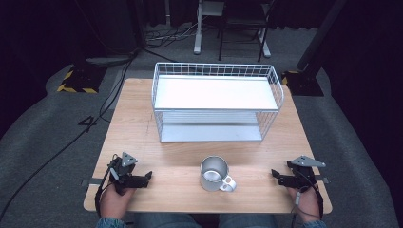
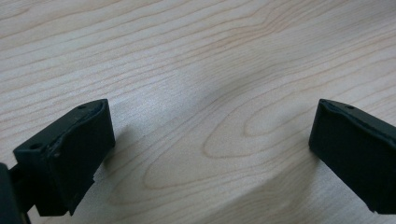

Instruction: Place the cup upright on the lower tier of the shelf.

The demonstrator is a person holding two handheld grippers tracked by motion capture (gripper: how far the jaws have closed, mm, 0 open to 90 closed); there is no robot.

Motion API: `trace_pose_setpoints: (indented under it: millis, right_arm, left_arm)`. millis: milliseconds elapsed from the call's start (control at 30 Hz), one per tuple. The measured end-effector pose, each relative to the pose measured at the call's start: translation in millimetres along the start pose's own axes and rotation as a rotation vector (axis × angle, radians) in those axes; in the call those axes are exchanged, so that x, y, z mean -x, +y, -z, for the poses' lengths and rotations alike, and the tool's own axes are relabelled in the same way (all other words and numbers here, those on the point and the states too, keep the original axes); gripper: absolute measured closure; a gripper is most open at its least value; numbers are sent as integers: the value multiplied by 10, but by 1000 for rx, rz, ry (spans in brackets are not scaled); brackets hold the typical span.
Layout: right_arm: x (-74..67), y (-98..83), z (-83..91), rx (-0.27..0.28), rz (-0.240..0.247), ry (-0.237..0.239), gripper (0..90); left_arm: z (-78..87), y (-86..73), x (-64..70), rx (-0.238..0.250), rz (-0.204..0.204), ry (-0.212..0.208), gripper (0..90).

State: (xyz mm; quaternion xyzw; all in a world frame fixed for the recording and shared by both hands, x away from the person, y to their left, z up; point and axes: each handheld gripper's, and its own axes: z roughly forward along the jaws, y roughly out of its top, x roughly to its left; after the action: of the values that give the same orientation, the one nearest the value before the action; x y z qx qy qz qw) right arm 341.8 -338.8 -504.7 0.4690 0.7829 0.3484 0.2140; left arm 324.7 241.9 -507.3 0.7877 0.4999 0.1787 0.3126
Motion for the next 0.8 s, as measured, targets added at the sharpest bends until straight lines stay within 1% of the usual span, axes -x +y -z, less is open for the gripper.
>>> trace_pose_setpoints:
  millis: [67, 100, 233, 333, 367, 433, 467, 533, 567, 633, 667, 700, 733, 800]
  right_arm:
    - [-4, 0, 1, 2, 3, -1, 205]
    - [-19, 0, 1, 4, 13, 1, 201]
    - [-70, 3, 28, 11, 25, 15, 201]
    - [-97, 17, 69, 20, 25, 25, 201]
    - [-128, 50, 137, 41, 20, 32, 201]
    - [-166, 83, 193, 63, 12, 52, 201]
    - [-199, 108, 231, 79, 18, 69, 201]
    - [-250, 136, 269, 91, 28, 79, 201]
    - [-300, 161, 304, 102, 40, 94, 201]
    - [-353, 187, 348, 114, 50, 106, 201]
    - [-353, 187, 348, 114, 50, 106, 201]
    - [-383, 200, 373, 123, 53, 111, 201]
    - [-441, 225, 438, 146, 61, 129, 202]
    - [-479, 245, 489, 163, 65, 146, 202]
  left_arm:
    - [-1, 3, -1, -1, 0, 1, 5]
    - [-5, 10, -4, -5, -1, 1, 5]
    - [-38, 47, -1, -3, 4, 7, 5]
    - [-45, 53, 1, -3, 6, 8, 5]
    - [-46, 55, 1, -3, 5, 7, 5]
    - [-48, 56, 0, -1, 4, 7, 5]
    - [-50, 57, 1, -1, 6, 6, 5]
    - [-50, 57, 1, -1, 5, 6, 5]
    - [-50, 57, 1, -1, 5, 6, 5]
    - [-50, 57, 1, -1, 6, 6, 5]
    - [-50, 57, 1, -1, 6, 6, 5]
    - [-50, 57, 1, -1, 5, 6, 5]
    - [-50, 57, 1, -1, 5, 6, 5]
    - [-50, 57, 1, -1, 5, 6, 5]
